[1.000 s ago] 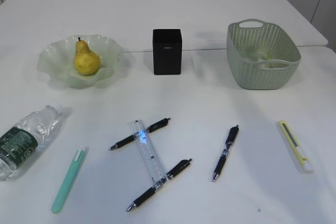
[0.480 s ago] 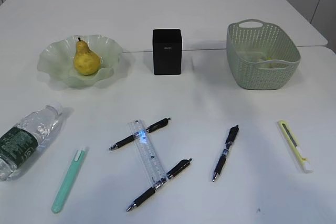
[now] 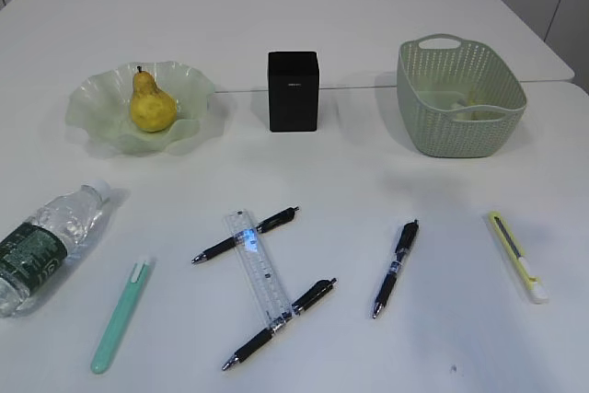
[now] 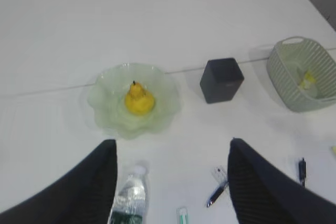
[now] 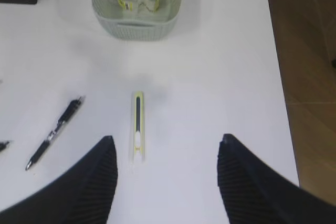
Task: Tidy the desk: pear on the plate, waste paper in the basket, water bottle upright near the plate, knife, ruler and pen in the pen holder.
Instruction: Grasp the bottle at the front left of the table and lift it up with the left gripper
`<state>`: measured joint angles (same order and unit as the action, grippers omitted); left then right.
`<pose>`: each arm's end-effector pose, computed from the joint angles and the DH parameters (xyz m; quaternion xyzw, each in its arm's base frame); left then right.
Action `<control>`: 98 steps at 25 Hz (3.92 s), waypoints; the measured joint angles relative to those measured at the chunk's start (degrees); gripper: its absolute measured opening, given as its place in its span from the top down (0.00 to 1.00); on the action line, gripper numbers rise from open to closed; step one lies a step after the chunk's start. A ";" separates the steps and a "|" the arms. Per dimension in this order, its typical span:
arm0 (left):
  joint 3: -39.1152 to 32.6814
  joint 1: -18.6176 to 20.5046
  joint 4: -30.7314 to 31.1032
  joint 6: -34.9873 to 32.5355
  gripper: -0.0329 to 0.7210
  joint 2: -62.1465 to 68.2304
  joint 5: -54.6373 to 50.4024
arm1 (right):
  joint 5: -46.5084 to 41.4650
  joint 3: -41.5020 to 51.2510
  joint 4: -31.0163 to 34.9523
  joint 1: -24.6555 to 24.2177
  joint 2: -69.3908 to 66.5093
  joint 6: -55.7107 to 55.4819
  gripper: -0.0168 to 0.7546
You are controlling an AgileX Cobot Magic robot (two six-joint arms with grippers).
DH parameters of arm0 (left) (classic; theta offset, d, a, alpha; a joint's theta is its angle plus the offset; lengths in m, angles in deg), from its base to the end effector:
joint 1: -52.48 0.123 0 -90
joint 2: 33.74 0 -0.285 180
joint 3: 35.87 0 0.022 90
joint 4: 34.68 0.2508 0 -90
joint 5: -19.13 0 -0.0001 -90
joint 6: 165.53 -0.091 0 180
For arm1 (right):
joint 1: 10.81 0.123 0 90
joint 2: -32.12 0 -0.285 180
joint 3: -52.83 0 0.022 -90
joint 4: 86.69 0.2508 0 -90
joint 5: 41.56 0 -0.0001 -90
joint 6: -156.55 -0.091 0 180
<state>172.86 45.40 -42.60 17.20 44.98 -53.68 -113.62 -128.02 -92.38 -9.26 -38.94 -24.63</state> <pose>0.1951 -0.0363 0.5318 0.0469 0.8747 -0.1083 0.4700 0.1917 -0.0034 0.4266 -0.0023 0.9451 -0.0419 0.3240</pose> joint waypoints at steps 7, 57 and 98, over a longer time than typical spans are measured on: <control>-16.14 0.00 -1.76 0.00 0.34 -10.92 0.00 | 2.94 19.58 0.50 0.00 18.47 -1.45 0.36; -19.38 0.00 -0.38 -1.89 0.30 4.88 0.33 | 5.96 49.86 3.92 3.21 64.16 2.54 0.36; -23.20 -2.52 10.36 -3.36 0.21 40.52 8.74 | 23.99 48.29 9.56 3.21 34.92 4.89 0.36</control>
<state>149.67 42.88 -32.24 13.84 85.50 -44.93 -89.63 -79.73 -82.82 -6.05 -4.02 -19.74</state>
